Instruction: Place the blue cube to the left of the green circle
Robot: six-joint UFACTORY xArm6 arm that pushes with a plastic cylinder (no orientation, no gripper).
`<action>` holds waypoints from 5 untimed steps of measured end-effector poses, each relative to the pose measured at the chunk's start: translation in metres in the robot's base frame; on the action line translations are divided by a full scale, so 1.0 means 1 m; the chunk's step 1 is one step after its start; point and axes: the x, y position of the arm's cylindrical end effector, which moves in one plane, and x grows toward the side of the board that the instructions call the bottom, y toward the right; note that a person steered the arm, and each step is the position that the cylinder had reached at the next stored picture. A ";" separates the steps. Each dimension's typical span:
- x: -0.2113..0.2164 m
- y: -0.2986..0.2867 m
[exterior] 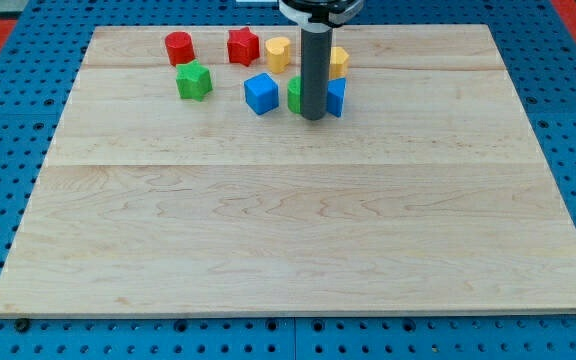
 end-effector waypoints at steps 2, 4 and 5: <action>-0.014 0.000; -0.019 0.000; -0.014 0.000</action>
